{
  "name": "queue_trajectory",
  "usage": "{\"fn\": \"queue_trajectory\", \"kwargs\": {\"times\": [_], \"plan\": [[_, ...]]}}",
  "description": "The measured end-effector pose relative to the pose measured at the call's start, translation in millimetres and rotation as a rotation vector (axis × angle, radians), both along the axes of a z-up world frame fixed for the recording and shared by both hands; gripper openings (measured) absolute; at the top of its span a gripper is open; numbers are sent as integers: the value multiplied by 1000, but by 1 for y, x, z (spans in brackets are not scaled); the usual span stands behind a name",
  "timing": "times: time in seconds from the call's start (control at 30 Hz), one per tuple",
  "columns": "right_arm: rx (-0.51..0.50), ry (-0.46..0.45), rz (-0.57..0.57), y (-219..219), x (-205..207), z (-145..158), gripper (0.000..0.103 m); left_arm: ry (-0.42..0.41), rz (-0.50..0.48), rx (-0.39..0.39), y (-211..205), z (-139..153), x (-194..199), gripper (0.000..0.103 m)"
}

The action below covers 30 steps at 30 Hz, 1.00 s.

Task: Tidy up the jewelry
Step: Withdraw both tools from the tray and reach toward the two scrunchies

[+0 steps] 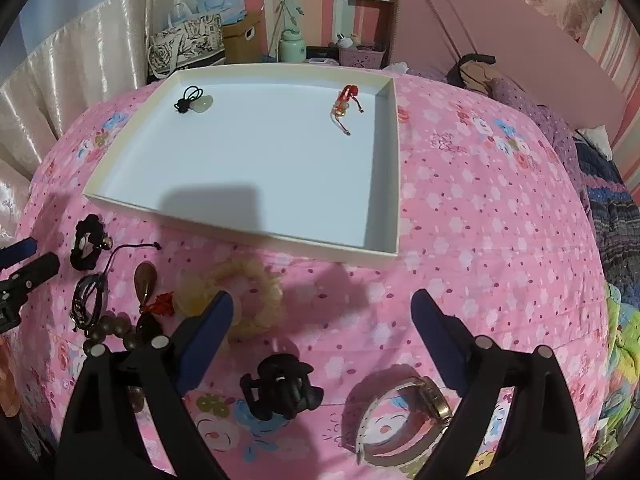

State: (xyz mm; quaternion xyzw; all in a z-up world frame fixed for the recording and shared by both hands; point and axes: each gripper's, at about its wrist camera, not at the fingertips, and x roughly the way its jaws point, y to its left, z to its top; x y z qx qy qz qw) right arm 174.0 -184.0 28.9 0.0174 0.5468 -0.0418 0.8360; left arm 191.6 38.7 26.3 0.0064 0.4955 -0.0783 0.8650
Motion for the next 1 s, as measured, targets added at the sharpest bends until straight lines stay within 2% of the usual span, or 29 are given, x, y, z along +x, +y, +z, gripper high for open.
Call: {"fn": "queue_trajectory", "kwargs": {"times": [0.03, 0.17, 0.23, 0.4, 0.53, 0.67, 0.77, 1.0], "plan": [[4, 0, 2, 1, 0, 0, 84, 2, -2, 1, -1, 0, 0, 82], [42, 2, 10, 7, 1, 0, 83, -7, -5, 6, -2, 0, -1, 82], [42, 2, 19, 12, 0, -1, 77, -11, -8, 2, -1, 1, -1, 82], [42, 12, 32, 23, 3, -3, 75, -2, 1, -13, 2, 1, 0, 80], [60, 26, 34, 24, 4, -6, 66, 9, 5, -18, 4, -3, 2, 75], [66, 35, 21, 23, 6, -9, 65, 17, 6, -16, 3, -6, 5, 72], [65, 47, 3, 19, 10, -15, 61, 28, 9, -16, 5, -10, 9, 62], [63, 77, -10, 17, 16, -28, 59, 55, 35, -21, 15, -22, 18, 62]]}}
